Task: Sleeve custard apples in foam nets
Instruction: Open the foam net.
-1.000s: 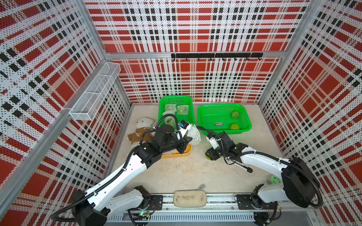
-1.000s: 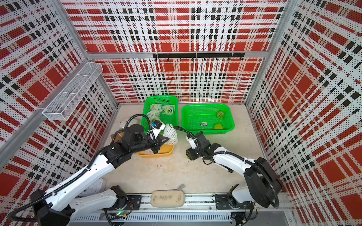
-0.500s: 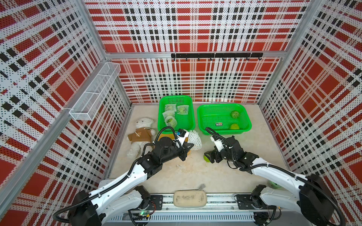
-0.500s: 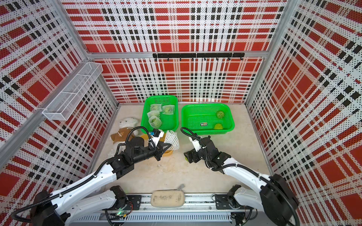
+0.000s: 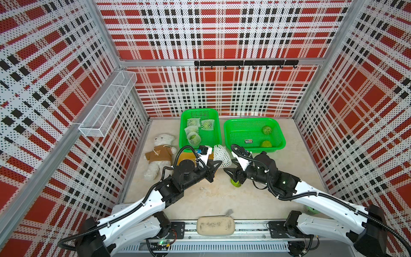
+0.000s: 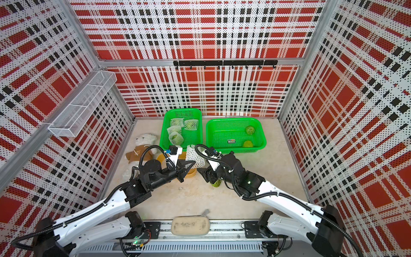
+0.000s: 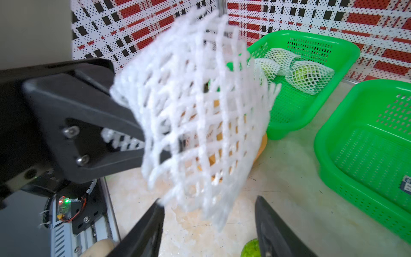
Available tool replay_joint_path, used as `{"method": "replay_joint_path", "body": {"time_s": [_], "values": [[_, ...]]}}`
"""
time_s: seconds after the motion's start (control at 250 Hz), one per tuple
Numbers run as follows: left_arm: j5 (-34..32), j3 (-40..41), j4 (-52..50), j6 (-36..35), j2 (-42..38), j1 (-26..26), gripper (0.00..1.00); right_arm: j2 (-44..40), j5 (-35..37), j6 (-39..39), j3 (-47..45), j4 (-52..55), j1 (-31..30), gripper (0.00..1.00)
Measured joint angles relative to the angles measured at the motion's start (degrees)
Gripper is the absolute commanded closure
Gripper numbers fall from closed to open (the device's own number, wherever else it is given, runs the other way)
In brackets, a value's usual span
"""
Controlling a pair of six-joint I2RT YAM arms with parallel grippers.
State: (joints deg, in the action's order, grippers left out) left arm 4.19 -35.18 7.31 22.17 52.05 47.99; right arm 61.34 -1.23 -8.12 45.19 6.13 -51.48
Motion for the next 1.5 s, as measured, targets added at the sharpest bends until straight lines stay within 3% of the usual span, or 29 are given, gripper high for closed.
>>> {"method": "replay_joint_path", "body": {"time_s": [0.32, 0.368, 0.468, 0.556, 0.612, 0.716, 0.728, 0.748, 0.76, 0.921, 1.041, 1.277, 1.501], "values": [[-1.7, 3.8, 3.0, 2.2, -2.1, 0.5, 1.0, 0.4, 4.7, -2.0, 0.0, -2.6, 0.0, 0.45], [-1.6, 4.2, 3.5, 2.5, -2.1, 0.5, 1.0, 0.4, 4.8, -2.0, 0.0, -3.0, 0.0, 0.49], [-1.4, 4.3, 4.4, 3.1, -2.1, 0.5, 0.98, 0.9, 5.2, -2.3, 0.0, -3.7, 0.0, 0.67], [-0.9, 4.3, 5.4, 3.4, -2.1, 0.5, 0.77, 1.0, 6.2, -2.6, 0.1, -3.8, 0.0, 0.8], [-0.3, 4.3, 5.6, 3.8, -2.1, 0.6, 0.68, 0.9, 7.0, -3.1, 0.1, -4.2, 0.0, 0.89], [1.7, 4.3, 6.0, 4.2, -2.0, 0.6, 0.38, 0.1, 8.1, -2.4, 0.0, -4.7, 0.0, 0.95], [1.9, 4.3, 6.0, 3.9, -1.9, 0.7, 0.3, -0.2, 8.3, -2.0, 0.0, -4.7, 0.0, 0.95], [2.4, 4.3, 6.1, 4.2, -1.9, 0.7, 0.05, -0.5, 8.4, -1.9, 0.0, -4.7, 0.0, 0.95], [2.8, 4.3, 6.1, 4.3, -1.8, 0.7, 0.0, -0.8, 8.5, -1.7, 0.0, -4.7, 0.0, 0.95], [6.5, 4.3, 5.4, 5.8, -1.2, -0.4, 0.01, -5.1, 9.0, 1.7, -1.0, -6.5, 0.0, 0.95], [11.2, 5.1, 5.1, 8.4, -2.4, -4.8, 0.0, -9.0, 9.0, 7.1, -3.1, -7.5, 0.0, 0.96], [27.2, 5.2, 6.4, 11.5, -3.2, -14.6, 0.12, -13.8, 6.1, 17.5, -7.1, -7.7, 0.0, 0.96], [38.3, 4.2, 7.3, 11.2, -0.5, -13.3, 0.22, -14.1, 4.7, 21.2, -7.3, -7.7, 0.0, 0.95]]}}
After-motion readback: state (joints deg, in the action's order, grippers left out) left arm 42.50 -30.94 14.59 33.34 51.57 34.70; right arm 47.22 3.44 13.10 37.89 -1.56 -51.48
